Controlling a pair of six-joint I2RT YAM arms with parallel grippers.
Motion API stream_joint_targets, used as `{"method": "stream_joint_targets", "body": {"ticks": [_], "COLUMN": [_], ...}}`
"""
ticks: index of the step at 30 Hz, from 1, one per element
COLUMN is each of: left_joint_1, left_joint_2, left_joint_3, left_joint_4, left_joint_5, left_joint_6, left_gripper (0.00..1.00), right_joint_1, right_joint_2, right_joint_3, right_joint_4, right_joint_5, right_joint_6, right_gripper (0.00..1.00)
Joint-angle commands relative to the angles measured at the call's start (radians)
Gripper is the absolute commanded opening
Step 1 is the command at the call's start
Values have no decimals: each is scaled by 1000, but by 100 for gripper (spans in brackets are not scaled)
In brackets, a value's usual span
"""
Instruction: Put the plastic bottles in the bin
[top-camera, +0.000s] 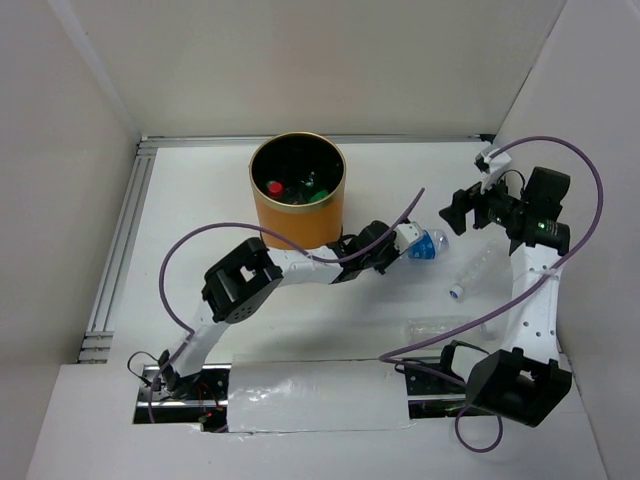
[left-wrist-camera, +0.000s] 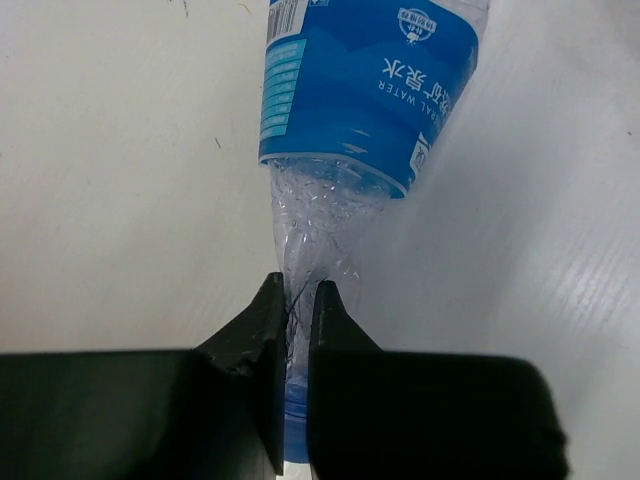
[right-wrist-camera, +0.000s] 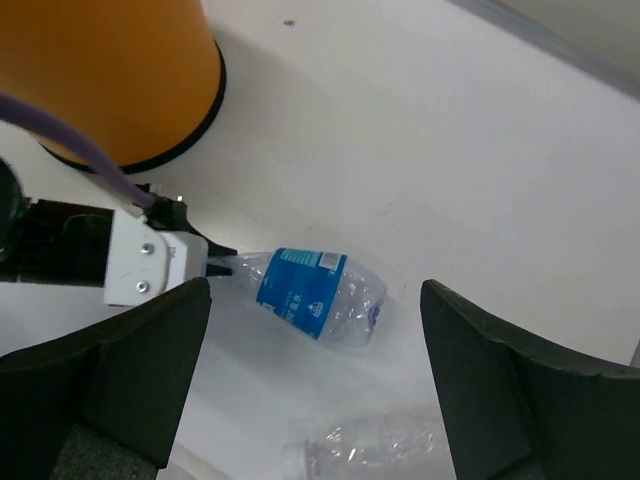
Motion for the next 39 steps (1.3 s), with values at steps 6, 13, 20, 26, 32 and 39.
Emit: {"method": "stream_joint_targets", "body": {"ticks": [6,13,20,26,32,39], "left_joint_1": [-12,20,104,262,330,232], "left_joint_2": [-344,-588,-724,-780,-780,-795], "left_joint_3": [-79,27,-16,-186,-254,-169], "left_joint_4": [1,-101,-137,-232,-230,-227], "left_joint_5": [-59,-189,-487,-530,-486,-430], "left_joint_6": [-29,-51,-38,-140,-193,-105], "left_gripper": [0,0,0,5,75,100], "right_joint_1": [-38,-65,-65,-95,-95,-95], "right_joint_2": [-25,-16,58,170,244,357], "right_joint_3": [-59,-68,-88,-60,-93,-154], "right_joint_4": [167,189,131,48,38,100], "right_joint_5": [375,473,521,581,696,847], "right_joint_6": [370,500,511,543,595,646], "right_gripper": [73,78,89,91,92,96]}}
